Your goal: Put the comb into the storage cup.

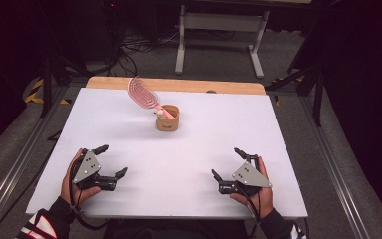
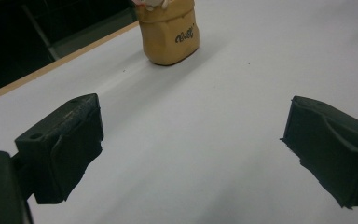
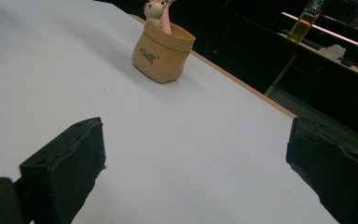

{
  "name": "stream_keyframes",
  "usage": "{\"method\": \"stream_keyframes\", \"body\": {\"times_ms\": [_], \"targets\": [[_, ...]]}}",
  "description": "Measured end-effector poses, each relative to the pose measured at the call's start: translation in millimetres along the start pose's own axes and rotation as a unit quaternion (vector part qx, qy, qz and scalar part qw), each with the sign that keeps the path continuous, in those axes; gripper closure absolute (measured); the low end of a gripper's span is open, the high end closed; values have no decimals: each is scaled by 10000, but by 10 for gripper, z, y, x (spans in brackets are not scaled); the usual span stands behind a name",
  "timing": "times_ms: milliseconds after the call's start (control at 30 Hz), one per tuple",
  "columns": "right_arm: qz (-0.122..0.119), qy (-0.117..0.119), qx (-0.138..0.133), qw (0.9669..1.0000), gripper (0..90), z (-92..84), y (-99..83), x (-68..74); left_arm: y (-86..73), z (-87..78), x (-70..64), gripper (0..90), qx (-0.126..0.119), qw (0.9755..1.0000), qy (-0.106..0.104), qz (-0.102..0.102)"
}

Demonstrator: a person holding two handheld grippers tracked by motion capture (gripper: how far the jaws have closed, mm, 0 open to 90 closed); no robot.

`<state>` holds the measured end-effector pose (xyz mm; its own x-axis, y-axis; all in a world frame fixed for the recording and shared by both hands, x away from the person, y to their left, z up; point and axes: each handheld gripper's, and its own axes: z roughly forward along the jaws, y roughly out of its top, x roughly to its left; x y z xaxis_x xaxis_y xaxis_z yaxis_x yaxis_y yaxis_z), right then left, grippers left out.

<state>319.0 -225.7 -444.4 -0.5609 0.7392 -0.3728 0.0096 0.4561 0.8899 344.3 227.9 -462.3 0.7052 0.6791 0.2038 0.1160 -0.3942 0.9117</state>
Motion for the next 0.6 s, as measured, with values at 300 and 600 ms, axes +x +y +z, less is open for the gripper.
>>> {"method": "stream_keyframes", "body": {"times_ms": [300,600], "targets": [[27,-38,-3,10000,52,-11,20,6,8,1,-21,56,-71,10000,-65,26],[30,-57,32,10000,52,19,3,-17,12,10,-18,54,-104,9999,-118,36]]}}
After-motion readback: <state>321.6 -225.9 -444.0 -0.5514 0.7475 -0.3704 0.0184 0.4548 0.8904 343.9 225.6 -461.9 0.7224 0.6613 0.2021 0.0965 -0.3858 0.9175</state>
